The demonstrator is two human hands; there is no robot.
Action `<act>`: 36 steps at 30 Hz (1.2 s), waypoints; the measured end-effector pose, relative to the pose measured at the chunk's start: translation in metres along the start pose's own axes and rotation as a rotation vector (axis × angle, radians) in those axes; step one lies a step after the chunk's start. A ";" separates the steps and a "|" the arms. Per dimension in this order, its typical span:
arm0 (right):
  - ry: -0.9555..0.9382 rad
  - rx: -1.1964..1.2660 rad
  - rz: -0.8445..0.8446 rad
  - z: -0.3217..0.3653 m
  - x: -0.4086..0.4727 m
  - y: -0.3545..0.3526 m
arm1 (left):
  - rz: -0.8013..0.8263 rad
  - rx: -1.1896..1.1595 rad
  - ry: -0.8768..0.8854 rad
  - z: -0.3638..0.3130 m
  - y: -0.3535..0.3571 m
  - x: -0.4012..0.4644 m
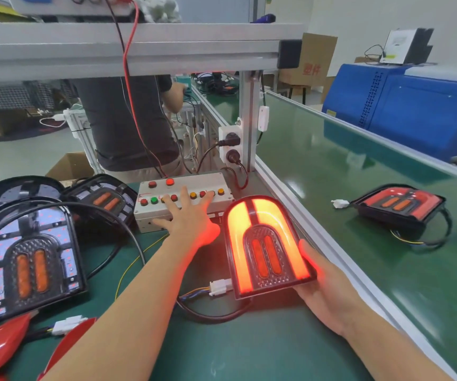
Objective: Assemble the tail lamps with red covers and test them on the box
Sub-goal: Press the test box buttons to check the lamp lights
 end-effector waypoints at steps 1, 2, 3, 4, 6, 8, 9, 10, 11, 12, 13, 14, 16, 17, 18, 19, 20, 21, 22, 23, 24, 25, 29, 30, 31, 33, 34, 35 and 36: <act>0.000 0.002 0.003 0.000 0.000 0.000 | -0.002 -0.003 0.000 0.000 0.000 0.000; 0.003 0.000 0.003 -0.001 0.000 0.000 | -0.003 -0.006 0.001 0.000 0.001 0.000; 0.007 0.000 0.002 -0.001 0.000 -0.001 | -0.004 -0.007 0.001 0.000 0.001 0.001; 0.008 0.000 -0.001 -0.001 0.000 -0.001 | -0.005 -0.007 0.001 0.000 0.001 0.001; 0.001 -0.003 -0.003 0.000 -0.001 -0.001 | -0.006 -0.009 0.000 0.001 0.003 0.002; -0.006 -0.016 -0.004 0.001 -0.001 0.001 | -0.016 -0.007 0.000 0.001 0.003 0.002; -0.010 -0.020 -0.003 0.002 -0.002 0.001 | -0.025 -0.002 0.001 0.001 0.003 0.002; -0.012 -0.023 -0.004 0.002 -0.002 0.002 | -0.033 0.004 0.001 0.001 0.003 0.002; -0.014 -0.026 -0.005 0.002 -0.002 0.002 | -0.041 0.008 0.000 0.001 0.003 0.002; -0.015 -0.028 -0.006 0.002 -0.002 0.002 | -0.048 0.010 0.000 0.001 0.004 0.001; -0.016 -0.029 -0.007 0.002 -0.002 0.002 | -0.054 0.011 0.002 0.001 0.004 0.001; -0.020 -0.025 -0.009 0.002 -0.002 0.002 | -0.058 0.010 0.004 0.001 0.004 0.001; -0.029 -0.005 -0.009 0.003 -0.003 0.002 | -0.058 0.006 0.005 0.001 0.003 0.001; -0.030 0.005 -0.007 0.003 -0.003 0.002 | -0.059 0.003 0.004 0.001 0.003 0.001; -0.030 0.012 -0.004 0.003 -0.003 0.003 | -0.061 0.000 0.003 0.001 0.003 0.001; -0.030 0.021 -0.005 0.003 -0.004 0.003 | -0.065 -0.004 0.003 0.002 0.003 0.001; -0.029 0.034 -0.010 0.004 -0.004 0.003 | -0.069 -0.006 0.004 0.002 0.003 0.001; -0.029 0.053 -0.018 0.004 -0.004 0.002 | -0.073 -0.006 0.006 0.002 0.003 0.001; -0.028 0.071 -0.024 0.004 -0.004 0.002 | -0.076 -0.004 0.008 0.001 0.003 0.001; -0.026 0.080 -0.026 0.004 -0.004 0.001 | -0.074 -0.002 0.008 0.001 0.003 0.001; -0.022 0.081 -0.023 0.003 -0.004 0.001 | -0.070 0.000 0.007 0.001 0.003 0.001; -0.019 0.078 -0.016 0.003 -0.004 0.002 | -0.068 0.003 0.004 0.001 0.002 0.001; -0.013 0.085 -0.012 0.002 -0.004 0.001 | -0.119 0.104 0.027 -0.003 -0.010 0.003; -0.010 0.088 -0.015 0.002 -0.004 0.000 | -0.122 0.139 0.038 -0.005 -0.012 0.004; -0.008 0.088 -0.018 0.002 -0.005 0.000 | -0.122 0.171 0.047 -0.007 -0.013 0.004; -0.013 0.088 -0.017 0.003 -0.005 0.001 | -0.133 0.225 0.065 -0.009 -0.016 0.004; -0.019 0.087 -0.016 0.003 -0.005 0.001 | -0.146 0.246 0.077 -0.010 -0.017 0.004; -0.026 0.084 -0.014 0.004 -0.005 0.001 | -0.160 0.263 0.089 -0.012 -0.018 0.003; -0.031 0.081 -0.012 0.004 -0.004 0.002 | -0.173 0.277 0.100 -0.013 -0.018 0.003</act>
Point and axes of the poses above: each hand's wrist, its own x-axis towards the middle knuckle, its own y-axis out of the palm, z = x × y, the point moved 8 cm from there along x, towards the middle knuckle, and after that the axes turned 4 degrees about z, right-handed, at the moved point
